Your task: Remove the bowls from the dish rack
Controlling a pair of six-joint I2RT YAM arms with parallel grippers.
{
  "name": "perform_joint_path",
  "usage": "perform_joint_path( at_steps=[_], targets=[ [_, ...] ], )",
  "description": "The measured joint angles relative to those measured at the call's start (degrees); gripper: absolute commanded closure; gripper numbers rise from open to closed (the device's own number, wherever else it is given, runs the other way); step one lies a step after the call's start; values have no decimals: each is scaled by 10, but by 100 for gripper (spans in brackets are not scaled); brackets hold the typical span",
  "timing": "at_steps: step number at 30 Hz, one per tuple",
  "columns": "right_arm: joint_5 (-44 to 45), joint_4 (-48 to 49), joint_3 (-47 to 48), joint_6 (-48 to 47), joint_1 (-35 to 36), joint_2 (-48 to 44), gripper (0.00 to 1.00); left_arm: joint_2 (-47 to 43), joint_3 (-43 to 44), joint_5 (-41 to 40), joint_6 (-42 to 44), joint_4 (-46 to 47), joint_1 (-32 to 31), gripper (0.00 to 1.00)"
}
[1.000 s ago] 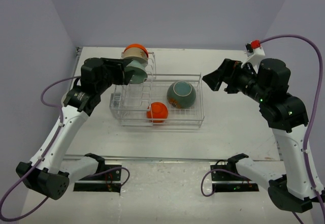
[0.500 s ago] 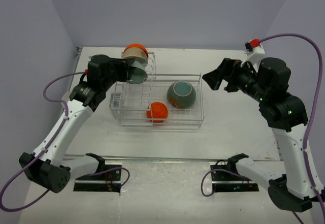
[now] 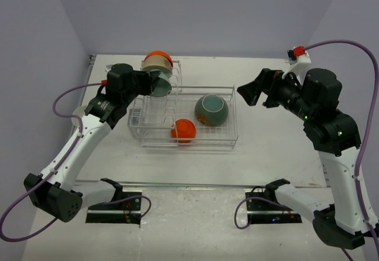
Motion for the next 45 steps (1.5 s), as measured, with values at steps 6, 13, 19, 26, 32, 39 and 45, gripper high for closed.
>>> perform_joint_path(
  at_steps=[6, 13, 19, 26, 32, 39, 45],
  targets=[
    [0, 2, 0, -1, 0, 0, 1, -1, 0, -1, 0, 0, 0, 100],
    [-1, 2, 0, -1, 0, 2, 1, -12, -3, -5, 5, 5, -2, 100],
    [-1, 3, 0, -2, 0, 8, 1, -42, -30, -6, 6, 42, -2, 100],
    [-1, 5, 0, -1, 0, 9, 1, -63, -56, -5, 10, 65, -3, 100],
    [-1, 6, 0, -1, 0, 9, 1, -73, -68, -1, 11, 87, -7, 100],
    [0, 6, 0, 0, 0, 15, 1, -88, -68, 5, 18, 105, -10, 100],
    [-1, 7, 0, 1, 0, 16, 1, -91, 38, -17, 85, 10, -14, 100]
  ],
)
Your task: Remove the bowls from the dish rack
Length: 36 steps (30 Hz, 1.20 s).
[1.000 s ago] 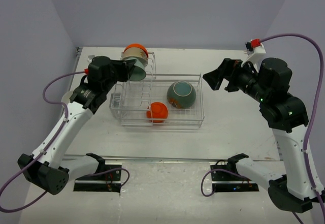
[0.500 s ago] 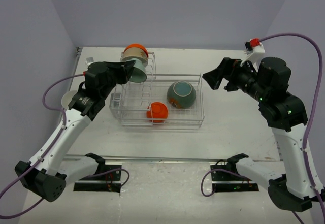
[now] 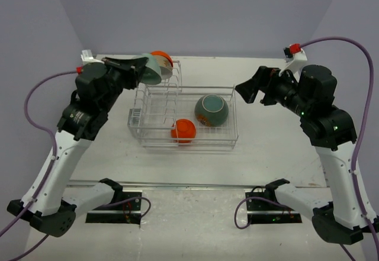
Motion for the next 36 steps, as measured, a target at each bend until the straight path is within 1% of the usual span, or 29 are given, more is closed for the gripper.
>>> perform_joint_path(
  at_steps=[3, 5, 7, 9, 12, 15, 19, 23, 27, 31, 33, 36],
  targets=[
    [0, 1, 0, 0, 0, 3, 1, 25, 145, -33, 70, -91, 0, 100],
    [0, 1, 0, 0, 0, 6, 1, 43, 227, -61, 107, -139, 0, 100],
    [0, 1, 0, -1, 0, 8, 1, 63, 294, -93, 140, -197, 0, 100],
    [0, 1, 0, -1, 0, 9, 1, 77, 330, -124, 167, -252, 0, 100],
    [0, 1, 0, -2, 0, 10, 1, 111, 349, -157, 216, -346, 27, 100],
    [0, 1, 0, -2, 0, 10, 1, 158, 339, -172, 255, -398, 77, 100],
    [0, 1, -6, -3, 0, 10, 1, 215, 277, -199, 298, -423, 127, 100],
    [0, 1, -12, -3, 0, 12, 1, 268, 273, -211, 341, -437, 179, 100],
    [0, 1, -12, -4, 0, 19, 1, 321, 301, -221, 371, -440, 229, 100],
    [1, -2, -12, -7, 0, 29, 1, 394, 357, -222, 391, -450, 270, 100],
    [2, -6, -7, -9, 0, 35, 1, 434, 384, -223, 400, -454, 286, 100],
    [4, -7, 2, -10, 0, 45, 1, 475, 392, -224, 410, -454, 298, 100]
  ],
)
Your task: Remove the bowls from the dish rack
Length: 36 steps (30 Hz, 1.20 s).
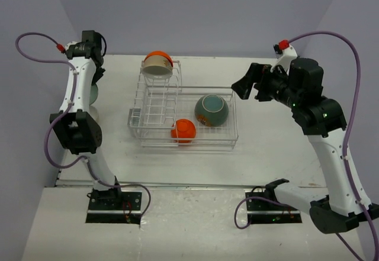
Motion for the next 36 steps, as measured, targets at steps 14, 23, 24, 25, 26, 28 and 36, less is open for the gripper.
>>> perform_joint_path(
  at_steps=[14, 23, 24, 25, 26, 28, 36],
  targets=[
    [13, -4, 22, -7, 0, 26, 1, 57, -63, 0, 40, 17, 61, 100],
    [24, -3, 25, -7, 0, 25, 1, 123, -85, 2, 57, 30, 72, 100],
    [24, -3, 24, -7, 0, 24, 1, 126, -85, 2, 60, 32, 72, 100],
    [24, -3, 24, -7, 0, 24, 1, 127, -85, 1, 62, 34, 72, 100],
    [25, -3, 24, -7, 0, 22, 1, 130, -85, 1, 64, 35, 72, 100],
    [28, -3, 23, -7, 0, 19, 1, 135, -83, -2, 66, 35, 73, 100],
    [36, -2, 20, -7, 0, 15, 1, 153, -83, -2, 66, 38, 73, 100]
  ],
)
